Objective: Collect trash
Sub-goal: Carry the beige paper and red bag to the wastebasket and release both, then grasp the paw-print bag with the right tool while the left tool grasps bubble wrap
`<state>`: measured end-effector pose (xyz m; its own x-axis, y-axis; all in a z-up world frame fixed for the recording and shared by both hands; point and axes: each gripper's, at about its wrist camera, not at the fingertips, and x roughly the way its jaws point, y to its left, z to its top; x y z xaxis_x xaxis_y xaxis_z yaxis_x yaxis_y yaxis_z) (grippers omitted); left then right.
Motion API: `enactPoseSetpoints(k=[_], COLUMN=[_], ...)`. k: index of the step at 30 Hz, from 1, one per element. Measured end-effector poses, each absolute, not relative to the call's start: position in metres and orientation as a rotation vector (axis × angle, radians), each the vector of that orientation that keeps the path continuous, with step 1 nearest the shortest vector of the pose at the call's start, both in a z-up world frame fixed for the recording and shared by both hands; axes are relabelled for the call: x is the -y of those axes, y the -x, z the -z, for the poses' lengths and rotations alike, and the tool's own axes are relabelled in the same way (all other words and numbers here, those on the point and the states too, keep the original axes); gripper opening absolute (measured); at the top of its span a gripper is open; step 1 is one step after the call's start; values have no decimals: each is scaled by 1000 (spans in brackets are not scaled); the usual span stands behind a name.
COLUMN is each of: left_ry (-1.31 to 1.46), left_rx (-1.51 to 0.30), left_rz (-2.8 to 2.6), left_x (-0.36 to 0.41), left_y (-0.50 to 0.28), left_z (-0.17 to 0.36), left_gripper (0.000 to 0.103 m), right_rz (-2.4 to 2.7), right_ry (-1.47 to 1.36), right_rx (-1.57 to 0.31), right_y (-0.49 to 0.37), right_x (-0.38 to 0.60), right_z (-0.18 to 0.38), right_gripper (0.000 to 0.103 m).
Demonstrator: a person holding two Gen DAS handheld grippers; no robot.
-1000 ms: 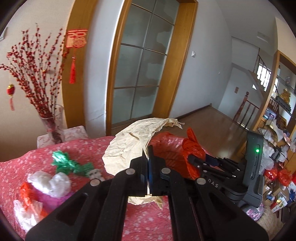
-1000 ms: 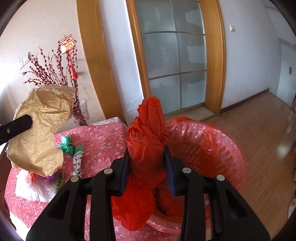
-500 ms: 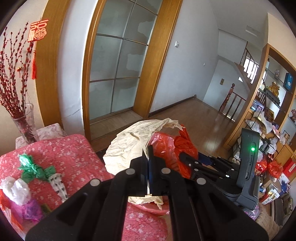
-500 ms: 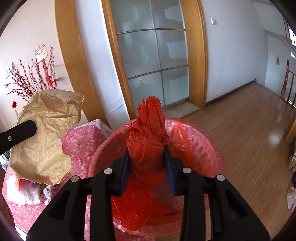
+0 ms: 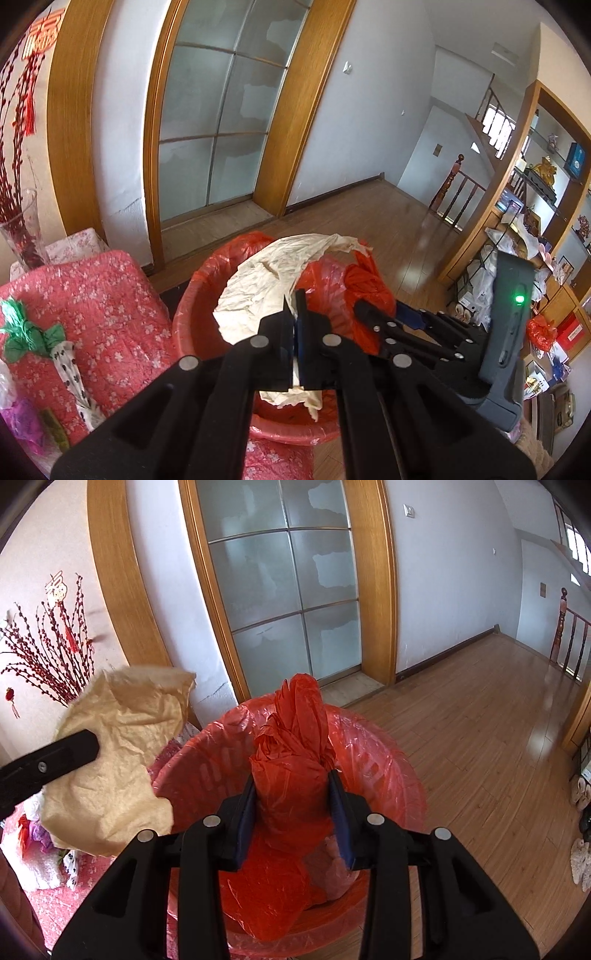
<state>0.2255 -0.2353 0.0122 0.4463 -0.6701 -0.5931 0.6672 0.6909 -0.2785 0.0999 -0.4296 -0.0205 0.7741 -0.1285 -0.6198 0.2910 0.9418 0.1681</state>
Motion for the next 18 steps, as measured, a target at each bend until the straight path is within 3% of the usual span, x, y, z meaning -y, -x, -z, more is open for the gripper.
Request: enactPoseSetpoints(k=[6, 18], left_ry=[-2, -18], left_rx=[-778, -741], left_rz=[794, 682], left_x=[233, 183], left_y=[-234, -221], left_z=[6, 3], left_gripper=[24, 29], right_rz=[231, 252], right_ry=[-258, -197], right_rx=[-654, -647], right_y=[-100, -94], right_x=[429, 420], right_z=[23, 18], right_gripper=[55, 56])
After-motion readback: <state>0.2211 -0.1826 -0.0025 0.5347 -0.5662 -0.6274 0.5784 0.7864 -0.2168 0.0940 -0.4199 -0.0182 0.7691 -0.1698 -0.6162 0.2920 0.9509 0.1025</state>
